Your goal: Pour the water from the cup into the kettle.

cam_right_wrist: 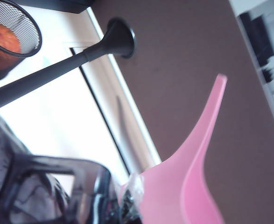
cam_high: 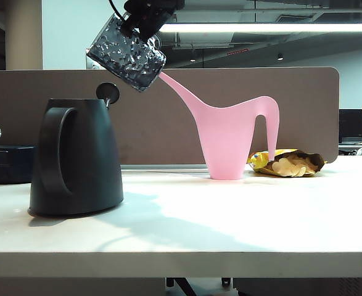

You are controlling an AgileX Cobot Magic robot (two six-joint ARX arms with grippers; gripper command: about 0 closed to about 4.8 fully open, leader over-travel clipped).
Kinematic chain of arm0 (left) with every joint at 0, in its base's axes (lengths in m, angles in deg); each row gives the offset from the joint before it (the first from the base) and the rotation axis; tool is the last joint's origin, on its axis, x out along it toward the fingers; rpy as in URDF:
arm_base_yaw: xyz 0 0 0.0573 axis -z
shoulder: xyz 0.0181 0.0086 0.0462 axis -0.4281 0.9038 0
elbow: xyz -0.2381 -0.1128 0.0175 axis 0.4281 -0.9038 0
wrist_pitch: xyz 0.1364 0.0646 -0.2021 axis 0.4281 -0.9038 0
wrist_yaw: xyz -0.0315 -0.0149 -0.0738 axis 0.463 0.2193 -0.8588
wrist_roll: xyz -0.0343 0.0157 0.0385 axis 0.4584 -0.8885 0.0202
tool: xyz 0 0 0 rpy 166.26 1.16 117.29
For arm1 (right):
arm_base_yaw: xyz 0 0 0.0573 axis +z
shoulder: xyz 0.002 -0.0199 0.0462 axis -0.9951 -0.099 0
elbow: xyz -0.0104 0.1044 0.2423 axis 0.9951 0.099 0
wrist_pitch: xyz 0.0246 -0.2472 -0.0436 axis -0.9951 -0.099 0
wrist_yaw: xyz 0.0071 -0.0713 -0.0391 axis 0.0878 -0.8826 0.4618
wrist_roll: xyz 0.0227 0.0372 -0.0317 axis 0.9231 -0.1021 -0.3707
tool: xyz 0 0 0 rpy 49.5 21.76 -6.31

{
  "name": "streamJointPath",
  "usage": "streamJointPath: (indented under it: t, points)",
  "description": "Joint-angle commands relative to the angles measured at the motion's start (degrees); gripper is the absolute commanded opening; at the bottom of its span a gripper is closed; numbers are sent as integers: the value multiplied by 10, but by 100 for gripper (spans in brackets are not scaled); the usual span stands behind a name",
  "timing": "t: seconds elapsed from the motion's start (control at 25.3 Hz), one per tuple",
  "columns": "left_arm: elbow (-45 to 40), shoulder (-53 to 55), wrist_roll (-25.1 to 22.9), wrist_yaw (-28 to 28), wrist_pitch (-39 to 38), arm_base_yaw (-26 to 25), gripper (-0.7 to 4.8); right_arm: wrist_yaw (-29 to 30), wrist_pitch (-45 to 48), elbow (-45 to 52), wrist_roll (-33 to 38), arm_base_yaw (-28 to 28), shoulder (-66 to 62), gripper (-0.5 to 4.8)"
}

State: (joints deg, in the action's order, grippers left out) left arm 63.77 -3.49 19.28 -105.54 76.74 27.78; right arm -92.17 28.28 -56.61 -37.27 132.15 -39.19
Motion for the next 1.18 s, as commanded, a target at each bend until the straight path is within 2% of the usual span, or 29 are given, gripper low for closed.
streamJointPath:
  t: [0.04,0.16,0.55,0.71,1.18]
  points:
    - [2,0,0,-3,4,0,-5,-16,56,-3,-60,15,-6,-6]
    - [2,0,0,-5,4,0,-5,-24,69,-3,-104,24,-19,-6]
    - [2,0,0,-15,4,0,-5,-54,99,-3,-175,28,-48,-6]
    - [2,0,0,-44,3,0,-5,-54,112,-3,-203,33,-51,-6]
    - [2,0,0,-45,3,0,-5,-60,139,-3,-276,62,-72,-6]
